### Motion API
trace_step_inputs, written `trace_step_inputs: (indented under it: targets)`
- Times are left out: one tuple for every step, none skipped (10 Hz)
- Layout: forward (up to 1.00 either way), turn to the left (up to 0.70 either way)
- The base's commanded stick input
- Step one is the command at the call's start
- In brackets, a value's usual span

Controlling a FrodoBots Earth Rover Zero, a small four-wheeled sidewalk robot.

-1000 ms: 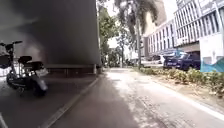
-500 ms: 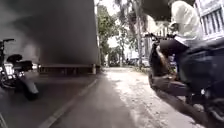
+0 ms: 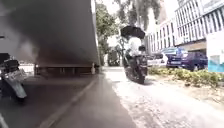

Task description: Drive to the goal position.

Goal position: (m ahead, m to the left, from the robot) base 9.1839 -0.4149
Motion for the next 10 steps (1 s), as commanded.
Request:
trace_step_inputs:
  targets:
    - [0.45,0.00]
    - [0.45,0.00]
    - [0.45,0.00]
    - [0.45,0.00]
    - [0.45,0.00]
    - [0.45,0.00]
    - [0.45,0.00]
    - [0.45,0.00]
    - [0.45,0.00]
    - [0.45,0.00]
